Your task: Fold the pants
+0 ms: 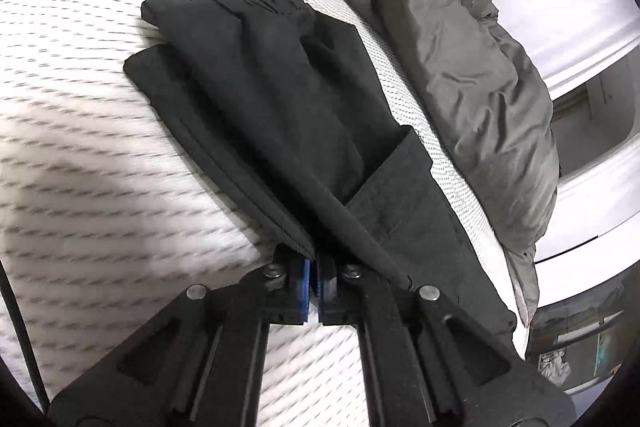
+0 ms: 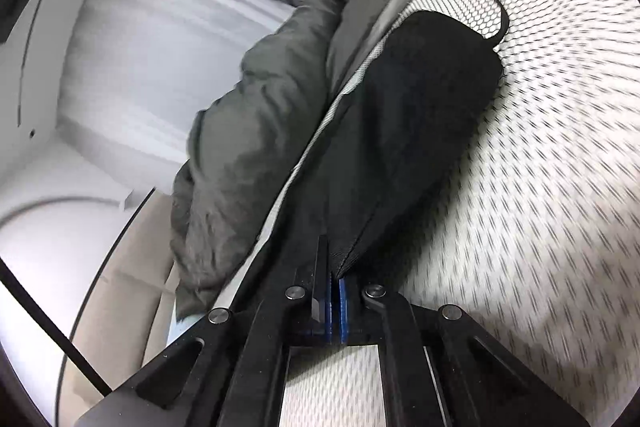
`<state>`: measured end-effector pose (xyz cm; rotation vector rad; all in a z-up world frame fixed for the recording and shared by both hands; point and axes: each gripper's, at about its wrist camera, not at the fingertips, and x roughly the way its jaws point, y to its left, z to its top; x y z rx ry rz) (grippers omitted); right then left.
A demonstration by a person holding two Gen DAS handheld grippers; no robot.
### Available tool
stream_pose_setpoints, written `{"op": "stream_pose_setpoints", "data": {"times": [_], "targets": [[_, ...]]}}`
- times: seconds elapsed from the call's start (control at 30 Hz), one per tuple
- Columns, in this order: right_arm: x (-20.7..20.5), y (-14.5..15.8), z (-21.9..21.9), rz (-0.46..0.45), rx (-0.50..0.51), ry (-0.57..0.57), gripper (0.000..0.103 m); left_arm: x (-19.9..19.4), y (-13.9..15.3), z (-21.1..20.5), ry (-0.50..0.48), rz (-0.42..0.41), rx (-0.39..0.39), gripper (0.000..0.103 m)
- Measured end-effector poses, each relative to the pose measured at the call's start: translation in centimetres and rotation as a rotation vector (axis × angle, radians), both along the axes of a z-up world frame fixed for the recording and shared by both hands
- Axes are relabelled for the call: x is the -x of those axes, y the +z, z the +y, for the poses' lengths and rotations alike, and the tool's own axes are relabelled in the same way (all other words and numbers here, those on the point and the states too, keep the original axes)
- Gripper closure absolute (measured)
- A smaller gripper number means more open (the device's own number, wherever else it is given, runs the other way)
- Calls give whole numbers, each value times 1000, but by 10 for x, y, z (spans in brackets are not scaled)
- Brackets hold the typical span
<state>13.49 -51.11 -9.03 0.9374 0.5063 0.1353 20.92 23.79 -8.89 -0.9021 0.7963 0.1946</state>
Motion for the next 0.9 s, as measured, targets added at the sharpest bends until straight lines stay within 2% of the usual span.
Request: {"op": "stream_pose_setpoints", "data": {"times": [0.1,0.17,0.27,0.3,0.37,0.4,0.43,0.47,0.5,0.53,0.57,0.63,0.73,0.9], "targets": [[30,-3,12,27,37,39,101,33,5,11,-1,-4,-24,103],[37,-1,18,50,70,41,101,52,2,14,-15,13,-43,103],[38,6,26,91,168,20,99,68,-1,20,-27,12,-22,102],[36,9,29,108,201,-1,93,71,1,22,-29,13,-22,102],[40,14,31,128,265,-68,73,78,3,26,-28,12,-13,100],[46,21,32,123,312,-130,49,84,5,28,-26,23,-17,95],[52,26,31,101,345,-175,31,87,6,29,-19,27,-21,90],[58,33,31,72,376,-218,26,95,9,33,-6,31,-29,86],[64,38,30,47,398,-250,17,100,11,35,5,32,-34,76],[68,42,31,27,410,-268,11,107,14,39,20,28,-36,59],[71,44,32,8,416,-279,9,114,18,42,33,18,-32,50],[72,49,37,-26,419,-276,6,129,26,48,40,-19,-15,23],[68,52,46,-56,431,-257,4,138,36,53,49,-45,-8,16],[47,49,56,-33,407,-220,3,131,54,44,38,-39,-18,15]]}}
